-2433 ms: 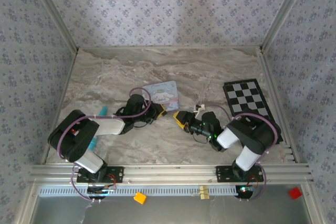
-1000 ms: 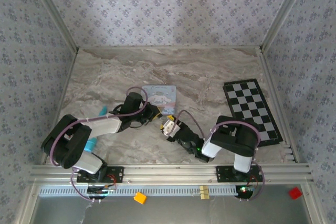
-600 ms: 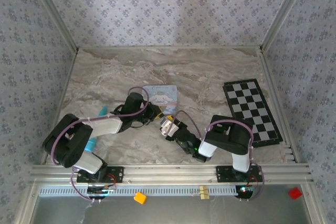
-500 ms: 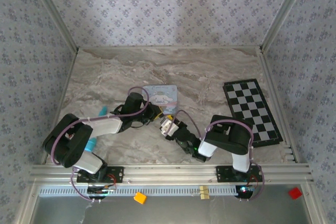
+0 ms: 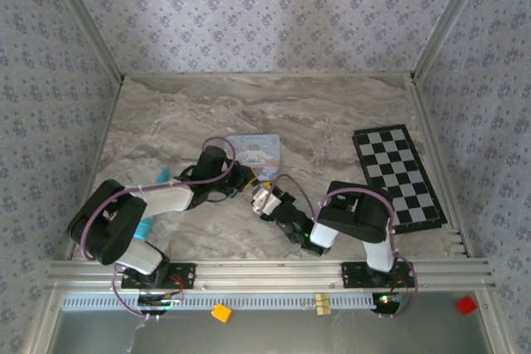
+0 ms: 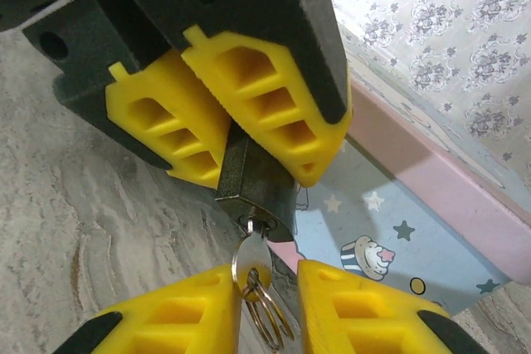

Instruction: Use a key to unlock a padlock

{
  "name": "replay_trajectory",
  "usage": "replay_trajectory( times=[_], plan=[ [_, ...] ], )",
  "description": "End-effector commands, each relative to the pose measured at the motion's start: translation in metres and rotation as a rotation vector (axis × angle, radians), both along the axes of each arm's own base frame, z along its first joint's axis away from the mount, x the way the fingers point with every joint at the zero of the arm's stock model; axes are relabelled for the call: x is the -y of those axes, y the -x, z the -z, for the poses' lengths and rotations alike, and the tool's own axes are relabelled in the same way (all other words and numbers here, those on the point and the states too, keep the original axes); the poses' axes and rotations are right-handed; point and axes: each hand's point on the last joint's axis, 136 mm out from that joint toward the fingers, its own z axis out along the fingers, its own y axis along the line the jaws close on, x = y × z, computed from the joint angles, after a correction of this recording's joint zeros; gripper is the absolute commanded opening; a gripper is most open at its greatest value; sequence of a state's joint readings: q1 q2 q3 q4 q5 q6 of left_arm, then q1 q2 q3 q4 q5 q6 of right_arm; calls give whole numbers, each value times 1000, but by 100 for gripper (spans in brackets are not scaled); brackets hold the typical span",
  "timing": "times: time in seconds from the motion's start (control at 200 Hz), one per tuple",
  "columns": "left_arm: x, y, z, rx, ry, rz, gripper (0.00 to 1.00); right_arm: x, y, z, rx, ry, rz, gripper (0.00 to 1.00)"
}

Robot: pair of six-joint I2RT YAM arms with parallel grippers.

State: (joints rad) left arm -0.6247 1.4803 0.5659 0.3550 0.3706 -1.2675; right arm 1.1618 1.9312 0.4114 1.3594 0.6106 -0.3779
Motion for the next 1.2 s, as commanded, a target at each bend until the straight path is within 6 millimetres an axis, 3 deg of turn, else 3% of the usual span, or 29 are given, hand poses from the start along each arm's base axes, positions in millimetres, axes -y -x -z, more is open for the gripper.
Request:
replay_trajectory(
  times=[0.0,0.56,1.194],
  plan=[
    [9,3,-11,26,41,39,0,-2,-3,-9,31,-22,24,22],
    [10,4,-9,21,34,42,0,-5,-1,-13,-10,-94,28,16],
    [12,3,-6,20,32,44,0,-3,1,-23,-224,-384,13,9]
  ],
)
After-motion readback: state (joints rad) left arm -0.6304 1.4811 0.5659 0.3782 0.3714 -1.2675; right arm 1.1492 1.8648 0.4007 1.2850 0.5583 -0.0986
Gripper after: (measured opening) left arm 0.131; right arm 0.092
